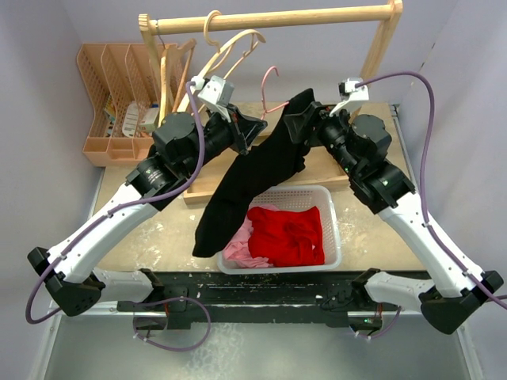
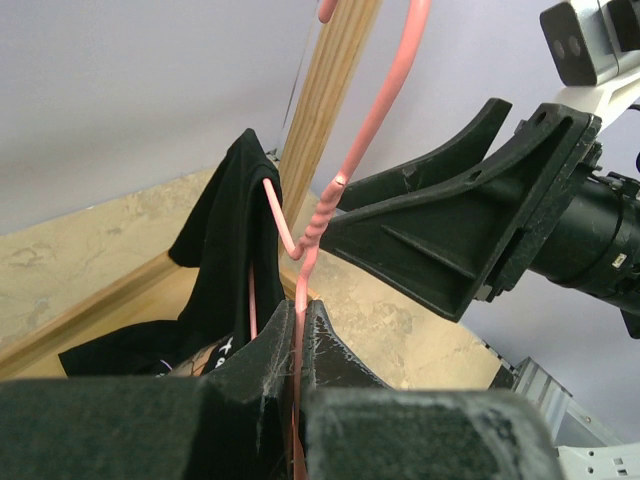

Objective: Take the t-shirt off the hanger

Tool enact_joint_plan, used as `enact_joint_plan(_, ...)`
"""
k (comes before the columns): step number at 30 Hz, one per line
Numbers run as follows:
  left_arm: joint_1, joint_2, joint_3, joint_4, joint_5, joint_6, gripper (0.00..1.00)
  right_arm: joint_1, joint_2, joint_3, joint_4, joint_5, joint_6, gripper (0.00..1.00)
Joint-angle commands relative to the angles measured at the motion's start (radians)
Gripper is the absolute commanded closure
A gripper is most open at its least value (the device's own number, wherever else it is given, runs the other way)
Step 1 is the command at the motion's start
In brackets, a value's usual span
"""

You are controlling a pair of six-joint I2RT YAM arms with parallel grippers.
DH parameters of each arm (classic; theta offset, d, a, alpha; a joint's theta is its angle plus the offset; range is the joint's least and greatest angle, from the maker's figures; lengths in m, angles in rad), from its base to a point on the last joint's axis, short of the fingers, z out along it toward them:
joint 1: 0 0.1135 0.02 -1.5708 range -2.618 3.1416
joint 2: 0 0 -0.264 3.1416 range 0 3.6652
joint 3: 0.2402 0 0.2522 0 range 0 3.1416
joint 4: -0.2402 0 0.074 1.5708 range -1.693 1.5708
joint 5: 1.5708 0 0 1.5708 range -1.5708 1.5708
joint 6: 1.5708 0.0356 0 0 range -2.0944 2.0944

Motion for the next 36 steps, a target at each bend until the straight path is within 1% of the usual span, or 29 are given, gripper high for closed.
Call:
enact_joint_plan(1, -0.005, -0.007, 0.017, 0.112, -0.01, 0.01, 1.0, 0.008, 0.026, 0.014, 0.06, -0.01, 0.013, 0.32)
enact_joint_plan(12, -0.004, 0.001, 0.022, 0.103, -0.005, 0.018, 1.0, 0.016, 0.091, 0.065, 0.073, 0.01, -0.003, 0.33)
enact_joint_plan(14, -0.004, 0.001, 0.021, 0.101, -0.006, 0.018, 1.0, 0.019, 0.096, 0.064, 0.072, 0.019, -0.005, 0.38)
enact_joint_plan(16, -0.005, 0.001, 0.02, 0.101, -0.008, 0.019, 1.0, 0.02, 0.096, 0.057, 0.07, 0.029, -0.008, 0.45)
enact_joint_plan(20, -0.005, 0.005, 0.02, 0.1, -0.004, 0.017, 1.0, 0.02, 0.078, 0.032, 0.072, 0.06, -0.011, 0.67)
enact_joint_plan(22, -0.005, 0.005, 0.018, 0.102, 0.008, 0.012, 1.0, 0.02, 0.07, 0.022, 0.069, 0.094, -0.015, 0.74)
enact_joint_plan(27, -0.005, 0.0, 0.01, 0.089, 0.013, 0.013, 1.0, 0.019, 0.051, 0.021, 0.04, 0.173, -0.035, 0.99)
enact_joint_plan(28, -0.005, -0.003, 0.008, 0.085, 0.009, 0.016, 1.0, 0.02, 0.04, 0.019, 0.037, 0.187, -0.037, 1.0)
enact_joint_plan(32, -0.005, -0.016, -0.012, 0.07, 0.013, 0.022, 1.0, 0.02, 0.015, 0.022, 0.023, 0.279, -0.058, 1.0)
enact_joint_plan(36, -0.005, -0.028, -0.024, 0.037, 0.053, 0.036, 1.0, 0.02, 0.013, 0.056, -0.033, 0.386, -0.078, 1.0)
